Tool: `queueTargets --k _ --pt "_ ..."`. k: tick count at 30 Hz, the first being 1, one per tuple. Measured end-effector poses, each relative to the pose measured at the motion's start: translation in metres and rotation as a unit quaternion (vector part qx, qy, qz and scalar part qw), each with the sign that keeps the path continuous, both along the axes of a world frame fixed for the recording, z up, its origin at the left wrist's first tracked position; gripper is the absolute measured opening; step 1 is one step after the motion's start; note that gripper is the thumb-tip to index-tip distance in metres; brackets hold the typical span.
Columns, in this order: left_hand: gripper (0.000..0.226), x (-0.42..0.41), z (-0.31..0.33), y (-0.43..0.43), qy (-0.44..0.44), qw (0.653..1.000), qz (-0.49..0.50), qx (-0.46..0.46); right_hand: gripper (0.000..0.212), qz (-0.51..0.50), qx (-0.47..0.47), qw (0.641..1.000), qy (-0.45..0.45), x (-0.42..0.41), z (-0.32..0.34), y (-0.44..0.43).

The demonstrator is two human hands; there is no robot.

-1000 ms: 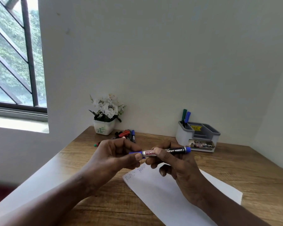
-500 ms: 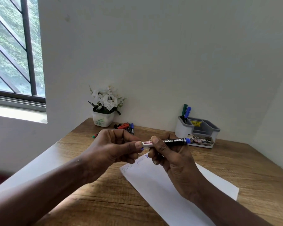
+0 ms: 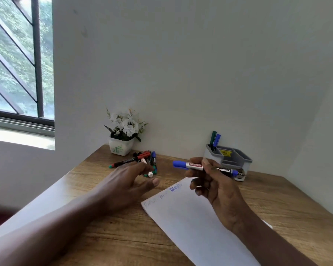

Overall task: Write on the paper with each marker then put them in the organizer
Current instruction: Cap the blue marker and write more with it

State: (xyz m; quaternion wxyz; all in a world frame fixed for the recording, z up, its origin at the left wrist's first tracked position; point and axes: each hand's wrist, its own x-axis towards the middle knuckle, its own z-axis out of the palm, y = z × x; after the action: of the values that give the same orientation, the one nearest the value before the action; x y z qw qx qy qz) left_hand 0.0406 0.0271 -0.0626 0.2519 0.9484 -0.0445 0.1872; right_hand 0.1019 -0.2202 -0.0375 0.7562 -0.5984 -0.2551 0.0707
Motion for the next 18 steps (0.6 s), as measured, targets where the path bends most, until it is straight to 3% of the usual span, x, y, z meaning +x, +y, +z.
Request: queueTargets --k 4,7,10,12,15,18 --pt "0.073 0.001 0.0 0.003 0.064 0.995 0.026 0.066 0.031 -0.076 -0.03 0.995 -0.056 0.011 -0.004 -0.009" --pt "0.093 -0.001 0.001 0.005 0.101 0.991 0.034 0.082 0.021 -0.13 -0.063 0.983 -0.11 0.017 -0.005 -0.016" --pt "0.112 0.003 -0.002 0.008 0.115 0.989 0.039 0.088 0.031 -0.103 -0.083 0.983 -0.13 0.017 0.002 -0.022" --pt "0.108 0.004 -0.004 0.009 0.12 0.988 0.042 0.088 0.053 -0.104 -0.077 0.986 -0.107 0.025 0.009 -0.023" --pt "0.097 0.007 -0.005 0.01 0.135 0.986 0.039 0.089 0.034 -0.198 -0.088 0.973 -0.082 0.05 0.022 -0.02" --pt "0.084 0.012 -0.006 0.012 0.14 0.985 0.038 0.092 0.032 -0.288 -0.137 0.944 -0.089 0.083 0.045 -0.018"
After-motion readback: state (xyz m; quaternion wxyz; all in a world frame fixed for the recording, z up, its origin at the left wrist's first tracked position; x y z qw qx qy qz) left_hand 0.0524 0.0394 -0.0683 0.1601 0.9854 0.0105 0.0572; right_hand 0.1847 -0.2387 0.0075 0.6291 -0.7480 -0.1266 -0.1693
